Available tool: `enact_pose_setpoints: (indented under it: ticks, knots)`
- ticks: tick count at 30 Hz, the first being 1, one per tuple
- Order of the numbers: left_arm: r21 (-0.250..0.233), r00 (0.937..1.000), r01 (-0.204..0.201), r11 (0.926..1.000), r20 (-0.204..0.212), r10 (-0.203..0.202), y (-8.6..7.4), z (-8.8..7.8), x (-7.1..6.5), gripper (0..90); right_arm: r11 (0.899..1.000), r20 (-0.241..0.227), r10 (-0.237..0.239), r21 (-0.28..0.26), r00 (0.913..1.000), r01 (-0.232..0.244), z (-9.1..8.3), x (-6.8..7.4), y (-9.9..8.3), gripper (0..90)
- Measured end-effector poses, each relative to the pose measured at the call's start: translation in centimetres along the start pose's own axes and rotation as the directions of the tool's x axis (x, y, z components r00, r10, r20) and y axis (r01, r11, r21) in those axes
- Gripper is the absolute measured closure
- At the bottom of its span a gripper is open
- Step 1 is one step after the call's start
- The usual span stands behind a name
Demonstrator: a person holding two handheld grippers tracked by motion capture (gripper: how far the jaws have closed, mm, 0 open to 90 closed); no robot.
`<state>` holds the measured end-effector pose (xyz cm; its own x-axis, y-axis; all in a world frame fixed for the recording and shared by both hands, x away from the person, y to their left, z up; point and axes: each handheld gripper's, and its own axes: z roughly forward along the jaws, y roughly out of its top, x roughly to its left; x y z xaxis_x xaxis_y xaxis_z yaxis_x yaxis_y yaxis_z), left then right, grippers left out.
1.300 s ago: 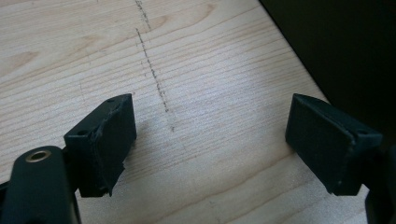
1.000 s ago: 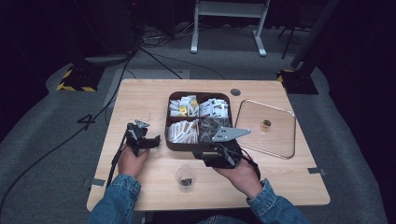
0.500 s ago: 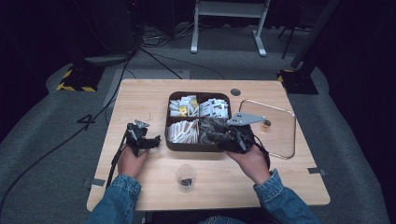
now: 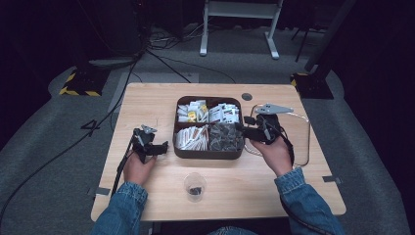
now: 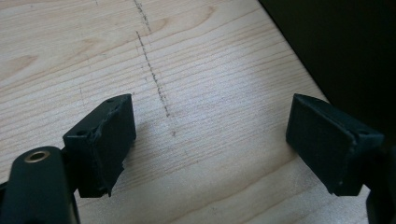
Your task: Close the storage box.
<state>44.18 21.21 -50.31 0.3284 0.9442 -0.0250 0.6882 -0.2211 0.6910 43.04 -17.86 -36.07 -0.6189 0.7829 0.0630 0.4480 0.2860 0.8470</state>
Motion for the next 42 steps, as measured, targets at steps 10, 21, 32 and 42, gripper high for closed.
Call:
enact_pose_setpoints:
  ticks: [10, 21, 32, 42]
  knots:
    - [0.0, 1.0, 0.003, 1.0, 0.0, -0.003, -0.1, -0.1, 0.0, 16.4, 0.998, 0.087, 0.063, -0.014, 0.9942, -0.062, 0.5, -3.7, -0.1, 49.3]
    - [0.0, 1.0, 0.003, 1.0, 0.001, -0.003, -0.1, 0.0, 0.0, 16.3, 0.992, 0.178, 0.113, 0.039, 0.9775, -0.122, 1.5, -8.2, -1.6, 43.1]
    - [0.0, 1.0, 0.003, 1.0, 0.0, -0.003, -0.1, 0.0, 0.0, 16.3, 0.977, 0.266, 0.165, 0.087, 0.9497, -0.194, 2.3, -11.6, -3.7, 39.2]
    - [0.0, 1.0, 0.002, 1.0, 0.0, -0.002, -0.1, 0.0, 0.0, 16.4, 0.957, 0.348, 0.18, 0.155, 0.9199, -0.246, 3.4, -13.8, -6.4, 36.5]
